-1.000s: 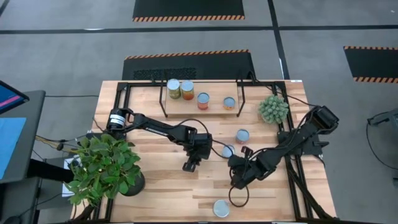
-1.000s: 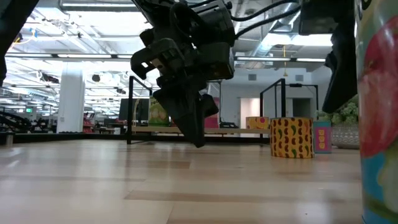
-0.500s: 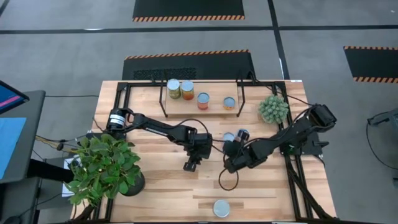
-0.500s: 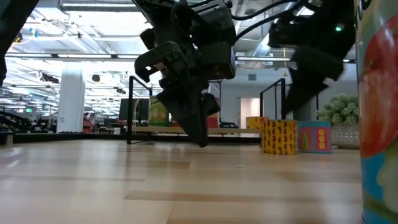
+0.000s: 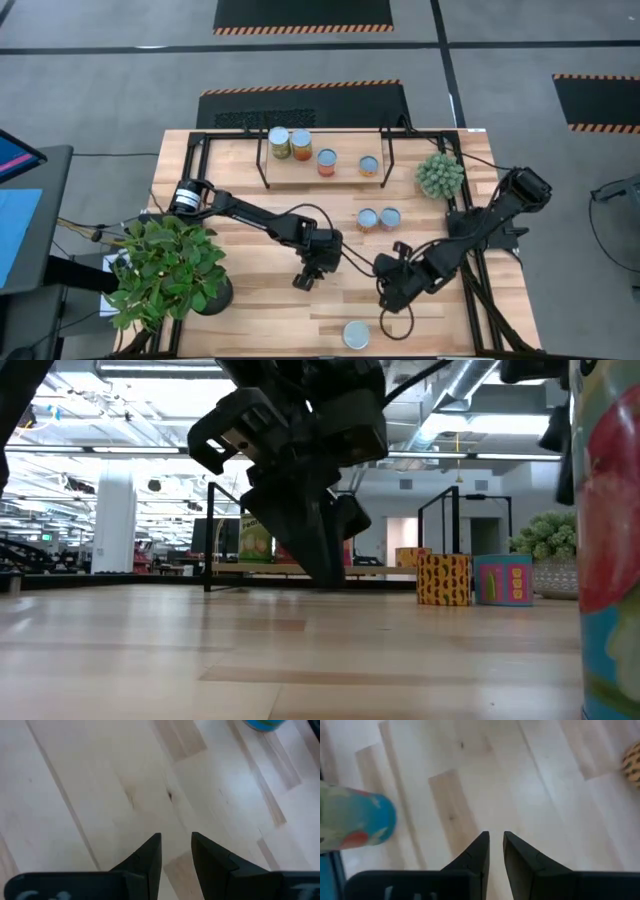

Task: Pick and place cans onto a shelf
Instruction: Put the canned tomatoes on the shelf

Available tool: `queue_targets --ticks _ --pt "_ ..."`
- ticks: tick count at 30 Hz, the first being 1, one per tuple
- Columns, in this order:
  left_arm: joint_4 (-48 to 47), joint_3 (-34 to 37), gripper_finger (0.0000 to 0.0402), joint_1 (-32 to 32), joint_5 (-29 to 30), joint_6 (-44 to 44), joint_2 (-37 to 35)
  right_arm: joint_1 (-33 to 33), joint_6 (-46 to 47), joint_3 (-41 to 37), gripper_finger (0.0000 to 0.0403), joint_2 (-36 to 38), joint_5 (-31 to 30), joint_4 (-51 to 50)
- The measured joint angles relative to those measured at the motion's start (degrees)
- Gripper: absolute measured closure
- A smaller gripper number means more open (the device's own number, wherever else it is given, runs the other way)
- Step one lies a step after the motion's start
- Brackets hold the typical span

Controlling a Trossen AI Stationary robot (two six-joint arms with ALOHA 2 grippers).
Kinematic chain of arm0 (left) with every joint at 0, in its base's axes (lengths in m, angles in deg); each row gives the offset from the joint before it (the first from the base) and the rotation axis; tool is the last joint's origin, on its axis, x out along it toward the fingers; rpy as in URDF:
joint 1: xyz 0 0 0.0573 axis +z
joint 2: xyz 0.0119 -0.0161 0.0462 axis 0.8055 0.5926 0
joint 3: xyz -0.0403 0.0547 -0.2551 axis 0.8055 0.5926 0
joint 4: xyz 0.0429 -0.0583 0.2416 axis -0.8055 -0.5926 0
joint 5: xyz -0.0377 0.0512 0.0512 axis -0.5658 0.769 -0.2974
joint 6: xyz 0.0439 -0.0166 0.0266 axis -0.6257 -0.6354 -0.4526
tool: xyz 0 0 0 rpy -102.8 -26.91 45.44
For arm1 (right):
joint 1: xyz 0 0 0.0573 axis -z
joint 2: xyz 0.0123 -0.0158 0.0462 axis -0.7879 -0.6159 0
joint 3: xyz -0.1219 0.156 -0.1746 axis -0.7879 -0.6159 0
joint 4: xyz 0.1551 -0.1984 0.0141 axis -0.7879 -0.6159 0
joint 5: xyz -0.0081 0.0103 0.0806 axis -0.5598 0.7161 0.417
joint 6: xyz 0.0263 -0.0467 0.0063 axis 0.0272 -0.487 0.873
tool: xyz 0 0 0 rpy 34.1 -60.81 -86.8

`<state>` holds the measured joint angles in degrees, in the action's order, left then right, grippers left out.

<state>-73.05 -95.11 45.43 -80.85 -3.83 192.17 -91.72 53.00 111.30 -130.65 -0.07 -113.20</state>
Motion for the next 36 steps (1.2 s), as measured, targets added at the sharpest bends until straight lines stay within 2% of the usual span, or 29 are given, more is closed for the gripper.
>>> queue_targets --ticks 4,10,16,22,25,27,29,31,36 --pt "1.3 0.0 0.0308 -2.0 2.3 -0.6 0.0 -2.0 0.7 0.0 0.0321 -0.7 1.1 3.3" --pt "3.4 0.0 0.0308 -5.0 6.3 0.3 0.0 -2.7 -0.2 0.0 0.0321 -0.7 6.8 9.3" --pt "-1.6 -2.6 0.0308 -6.0 12.1 -1.0 0.0 -3.4 -2.1 -0.1 0.0321 -0.7 9.3 12.5" --pt "-12.3 -3.5 0.0308 -4.7 13.7 -3.3 -0.9 -4.3 1.1 -0.2 0.0321 -0.7 8.4 12.8" --pt "-25.2 -2.8 0.0308 -4.1 15.5 1.2 -2.8 -4.6 2.0 -0.2 0.0321 -0.6 7.9 10.2" --pt "-28.8 -2.8 0.0308 -3.9 17.4 3.1 -3.7 -5.0 4.4 -0.2 0.0321 -0.6 9.3 8.6" --pt "-34.1 -2.9 0.0308 -4.6 19.2 5.3 -6.9 -3.8 6.5 -0.1 0.0321 -0.6 6.9 8.0" --pt "-32.8 -1.6 0.0308 -5.0 20.0 5.8 -9.9 -2.9 7.4 -0.2 0.0321 -0.6 3.8 8.2" --pt "-24.0 5.4 0.0308 -4.6 20.1 5.5 -16.7 -4.6 2.7 2.3 0.0321 -0.6 6.5 20.1"
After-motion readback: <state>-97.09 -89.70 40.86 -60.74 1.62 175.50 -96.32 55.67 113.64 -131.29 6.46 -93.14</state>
